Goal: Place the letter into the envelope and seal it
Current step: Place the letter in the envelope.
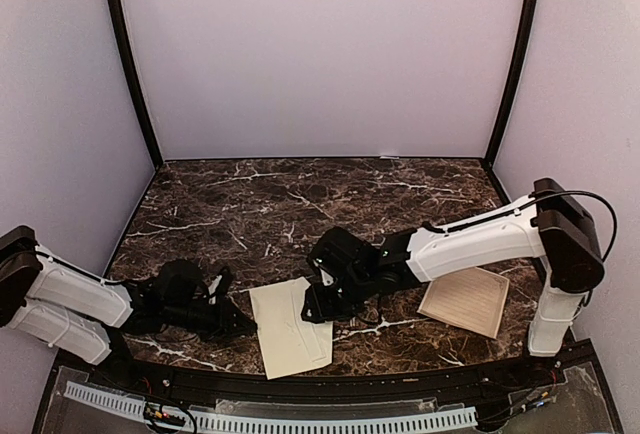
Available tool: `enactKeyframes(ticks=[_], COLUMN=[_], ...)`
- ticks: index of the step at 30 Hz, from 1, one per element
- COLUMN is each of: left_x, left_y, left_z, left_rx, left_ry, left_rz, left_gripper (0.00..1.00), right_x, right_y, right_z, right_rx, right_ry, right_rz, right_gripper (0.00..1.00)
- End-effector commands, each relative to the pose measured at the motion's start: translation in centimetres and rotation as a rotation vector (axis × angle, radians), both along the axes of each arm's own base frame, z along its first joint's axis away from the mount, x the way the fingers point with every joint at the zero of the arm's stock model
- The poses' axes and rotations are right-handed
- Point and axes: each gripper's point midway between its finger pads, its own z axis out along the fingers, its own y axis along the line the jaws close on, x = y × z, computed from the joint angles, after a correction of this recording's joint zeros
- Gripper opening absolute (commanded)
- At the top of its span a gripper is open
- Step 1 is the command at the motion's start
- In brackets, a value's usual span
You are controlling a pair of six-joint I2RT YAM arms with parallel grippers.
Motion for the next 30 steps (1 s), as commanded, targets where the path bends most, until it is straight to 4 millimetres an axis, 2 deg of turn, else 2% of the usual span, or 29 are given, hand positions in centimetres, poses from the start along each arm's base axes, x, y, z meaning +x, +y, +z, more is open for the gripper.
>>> enactKeyframes(ticks=[1,13,18,30], left_x=[0.1,0.0,0.0,0.0], left_y=[-0.3,-0.7,-0.8,-1.0], left_z=[0.2,-0.2,-0.4,-0.4], left_rx=[0.001,-0.007,-0.011,-0.014], left_ry=[-0.005,0.011,0.016,0.019], left_rz=[-0.009,-0.019,-0.021,-0.027], left_gripper=[0.16,0.1,0.06,0.01], right_x=[0.3,0.3,0.0,-0.2], right_y=[-0.4,-0.2,0.2,1.7], right_z=[-1.5,-3.8,-3.9,-3.7], right_rx=[-0.018,-0.028,-0.012,0.029], right_ry=[0.008,0.045,0.056,0.078], right_rz=[-0.022,-0.015,-0.002,0.025], right_gripper=[0.44,0.4,0.38,0.26])
